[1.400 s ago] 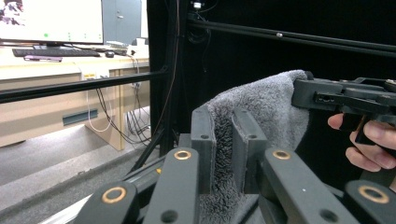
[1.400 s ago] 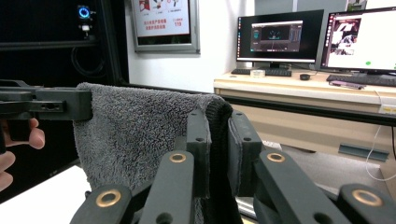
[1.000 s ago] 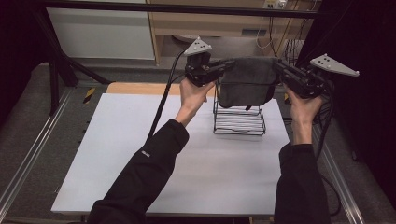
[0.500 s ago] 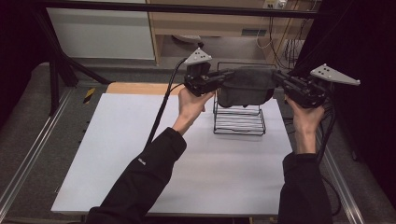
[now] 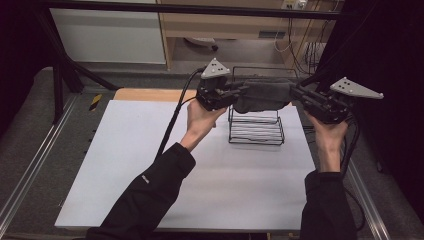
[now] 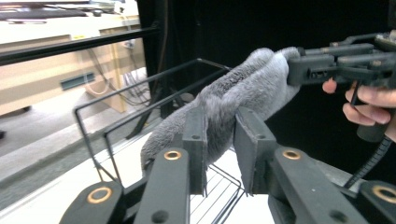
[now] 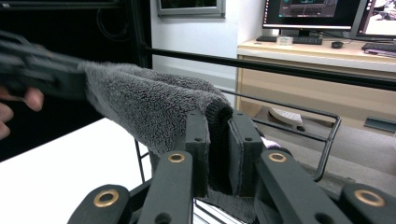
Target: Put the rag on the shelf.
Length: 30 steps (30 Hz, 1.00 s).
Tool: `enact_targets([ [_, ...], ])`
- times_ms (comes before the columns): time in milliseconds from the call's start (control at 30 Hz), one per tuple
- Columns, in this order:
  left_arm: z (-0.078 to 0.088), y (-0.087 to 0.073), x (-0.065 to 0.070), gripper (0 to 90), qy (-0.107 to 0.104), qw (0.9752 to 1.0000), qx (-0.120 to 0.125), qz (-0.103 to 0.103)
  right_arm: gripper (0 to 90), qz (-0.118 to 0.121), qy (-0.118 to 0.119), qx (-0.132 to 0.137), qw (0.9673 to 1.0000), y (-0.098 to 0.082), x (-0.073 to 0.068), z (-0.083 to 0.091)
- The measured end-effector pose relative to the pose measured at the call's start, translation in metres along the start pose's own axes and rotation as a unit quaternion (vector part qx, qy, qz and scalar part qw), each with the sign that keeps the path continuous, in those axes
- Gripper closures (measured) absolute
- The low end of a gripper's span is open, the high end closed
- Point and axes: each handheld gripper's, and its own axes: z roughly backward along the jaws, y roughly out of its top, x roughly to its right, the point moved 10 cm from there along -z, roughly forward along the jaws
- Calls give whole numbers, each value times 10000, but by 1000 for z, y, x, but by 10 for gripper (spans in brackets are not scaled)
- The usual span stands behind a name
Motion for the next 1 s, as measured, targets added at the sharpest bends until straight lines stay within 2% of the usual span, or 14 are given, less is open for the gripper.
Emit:
enact_targets([
  [133, 14, 20, -5, 747, 111, 9997, 209, 98, 804, 49, 6, -23, 10000, -5, 0, 0],
  [300, 6, 28, -9, 810, 208, 9997, -7, 103, 799, 70, 46, 21, 10000, -11, -1, 1],
  [400, -3, 23, -5, 859, 95, 9997, -153, 186, 795, 117, 49, 40, 9999, -14, -2, 1],
  [500, -11, 13, -1, 887, 69, 9993, -350, 79, 791, 136, 79, 23, 9999, -16, -1, 2],
  [600, -16, 2, 2, 893, 8, 9986, -522, 72, 786, 149, 98, 8, 9998, -18, -1, 3],
  [767, -16, -7, 6, 893, -54, 9982, -598, 67, 771, 196, 125, -19, 9997, -22, -3, 3],
  [833, -16, -10, 7, 894, -75, 9979, -641, 51, 737, 193, 112, -22, 9997, -23, -3, 4],
  [1000, -19, -21, 9, 894, -122, 9972, -738, 22, 562, 83, 78, 33, 9999, -18, -6, 12],
])
